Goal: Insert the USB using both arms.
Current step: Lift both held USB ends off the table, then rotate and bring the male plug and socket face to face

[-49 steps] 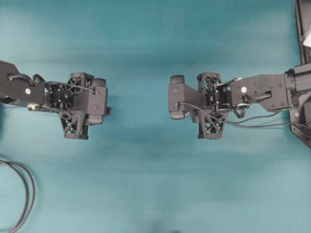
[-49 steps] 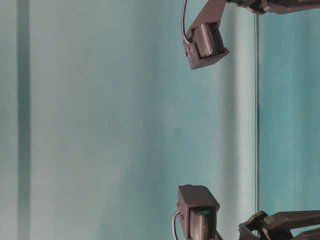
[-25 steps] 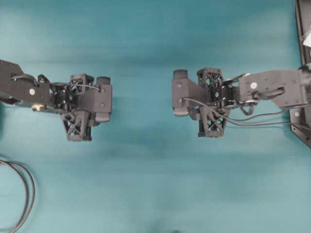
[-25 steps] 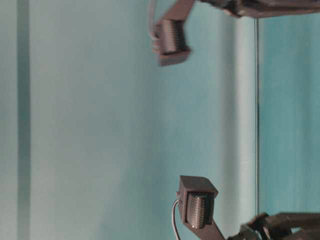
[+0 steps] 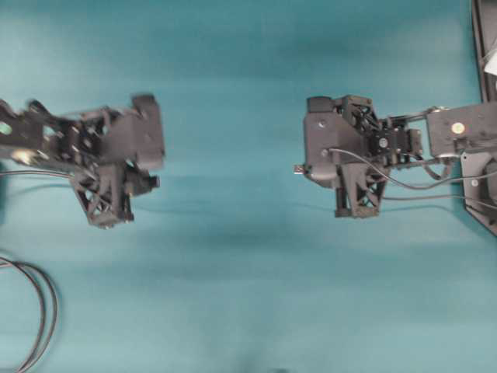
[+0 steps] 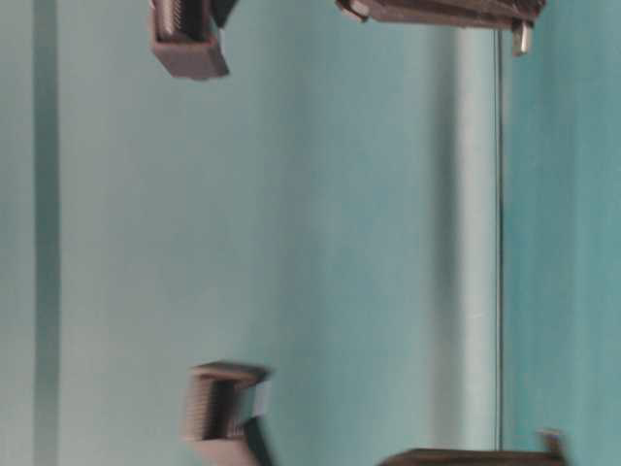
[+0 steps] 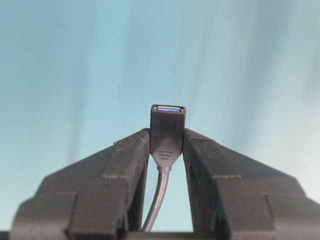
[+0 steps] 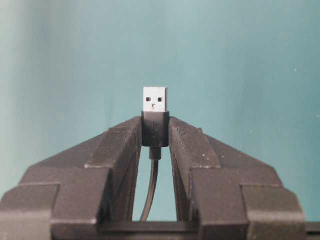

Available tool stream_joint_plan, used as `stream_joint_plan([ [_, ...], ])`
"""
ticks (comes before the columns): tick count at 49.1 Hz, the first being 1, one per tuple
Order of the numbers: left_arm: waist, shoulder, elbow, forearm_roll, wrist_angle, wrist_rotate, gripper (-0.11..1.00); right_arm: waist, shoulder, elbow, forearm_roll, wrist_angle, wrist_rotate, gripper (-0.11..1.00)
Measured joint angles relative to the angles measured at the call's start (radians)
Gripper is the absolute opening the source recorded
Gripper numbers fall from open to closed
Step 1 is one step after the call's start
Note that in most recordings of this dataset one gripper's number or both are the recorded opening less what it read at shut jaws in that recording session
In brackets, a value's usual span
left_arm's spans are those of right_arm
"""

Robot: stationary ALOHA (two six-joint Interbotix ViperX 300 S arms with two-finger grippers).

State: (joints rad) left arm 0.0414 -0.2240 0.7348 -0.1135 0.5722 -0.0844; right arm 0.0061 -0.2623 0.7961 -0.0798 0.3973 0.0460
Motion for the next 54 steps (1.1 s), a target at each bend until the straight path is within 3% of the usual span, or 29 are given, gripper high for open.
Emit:
stream_joint_plan([
  [6, 0.064, -0.084, 0.012, -0.043, -0.020, -0.002, 0.25, -0.002, -0.031, 0.003, -0.009, 0.005, 0.000, 0.20],
  [10, 0.107, -0.138, 0.023, -0.078, -0.037, -0.002, 0.25, 0.000, -0.054, 0.003, -0.057, 0.025, 0.005, 0.20],
  [24, 0.153, -0.183, 0.034, -0.229, -0.066, 0.006, 0.25, 0.005, -0.101, -0.066, -0.291, 0.204, 0.038, 0.20],
  [30, 0.161, -0.183, 0.031, -0.327, -0.063, 0.046, 0.25, 0.014, -0.109, -0.091, -0.402, 0.236, 0.083, 0.20],
  [40, 0.278, -0.179, -0.012, -0.652, 0.143, 0.233, 0.25, 0.055, -0.115, -0.095, -0.601, 0.268, 0.218, 0.20],
  [45, 0.364, -0.155, -0.014, -0.871, 0.265, 0.379, 0.25, 0.083, -0.115, -0.087, -0.701, 0.272, 0.288, 0.20],
  [48, 0.420, -0.132, -0.008, -1.009, 0.325, 0.482, 0.25, 0.109, -0.115, -0.078, -0.787, 0.281, 0.331, 0.20],
  [54, 0.492, -0.063, 0.023, -1.241, 0.430, 0.653, 0.25, 0.190, -0.114, -0.057, -0.977, 0.367, 0.430, 0.20],
])
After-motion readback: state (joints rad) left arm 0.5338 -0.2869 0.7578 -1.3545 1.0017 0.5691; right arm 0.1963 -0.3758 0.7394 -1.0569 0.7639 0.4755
